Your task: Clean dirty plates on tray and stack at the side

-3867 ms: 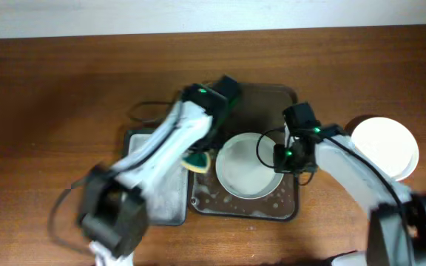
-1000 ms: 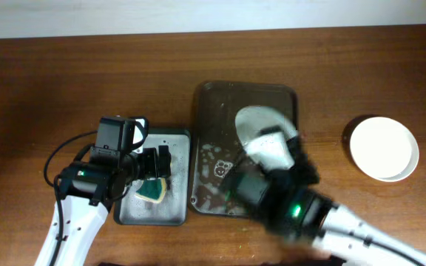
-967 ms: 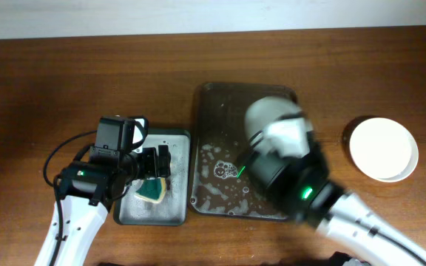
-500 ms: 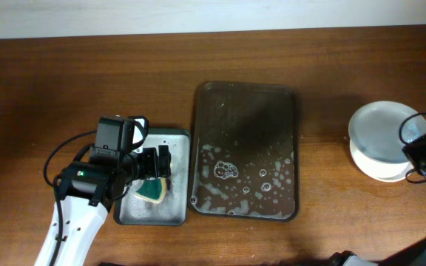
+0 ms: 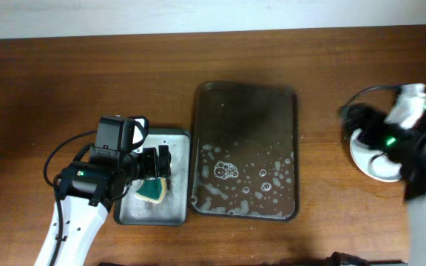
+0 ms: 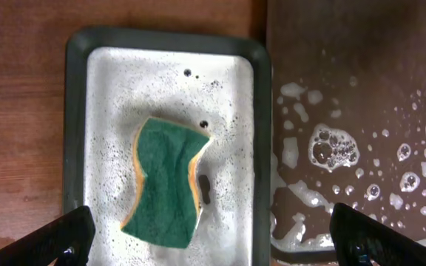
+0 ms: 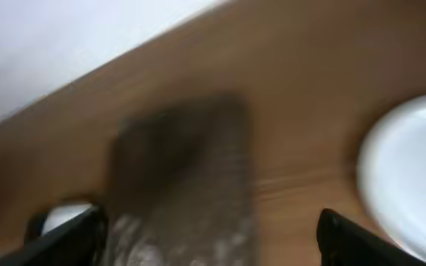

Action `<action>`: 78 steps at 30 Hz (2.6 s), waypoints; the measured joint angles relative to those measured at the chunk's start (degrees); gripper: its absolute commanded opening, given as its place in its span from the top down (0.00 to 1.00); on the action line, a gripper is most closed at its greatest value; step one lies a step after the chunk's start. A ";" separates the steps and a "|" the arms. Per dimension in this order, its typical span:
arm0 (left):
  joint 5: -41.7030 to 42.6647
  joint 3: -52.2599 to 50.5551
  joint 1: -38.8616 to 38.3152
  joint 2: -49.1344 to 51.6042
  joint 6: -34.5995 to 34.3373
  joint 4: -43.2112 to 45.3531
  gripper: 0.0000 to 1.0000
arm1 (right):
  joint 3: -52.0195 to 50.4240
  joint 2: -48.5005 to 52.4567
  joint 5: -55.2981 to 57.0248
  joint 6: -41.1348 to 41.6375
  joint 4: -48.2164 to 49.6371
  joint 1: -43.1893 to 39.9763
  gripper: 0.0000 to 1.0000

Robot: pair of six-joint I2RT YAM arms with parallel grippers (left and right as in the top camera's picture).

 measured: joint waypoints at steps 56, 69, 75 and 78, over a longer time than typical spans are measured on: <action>-2.84 -14.10 0.63 -25.35 0.02 20.98 0.00 | -64.65 -59.25 11.47 -23.45 44.37 26.84 0.01; -3.89 -54.07 3.72 -65.57 0.00 46.64 0.00 | -64.65 -59.30 11.47 -23.45 44.39 26.95 0.01; -3.91 -56.57 5.03 -65.53 0.02 46.80 0.00 | -64.65 -59.30 11.47 -23.45 44.37 26.95 0.01; -3.91 -56.57 5.05 -65.53 0.00 46.77 0.00 | -64.65 -59.30 11.47 -23.47 44.37 26.95 0.01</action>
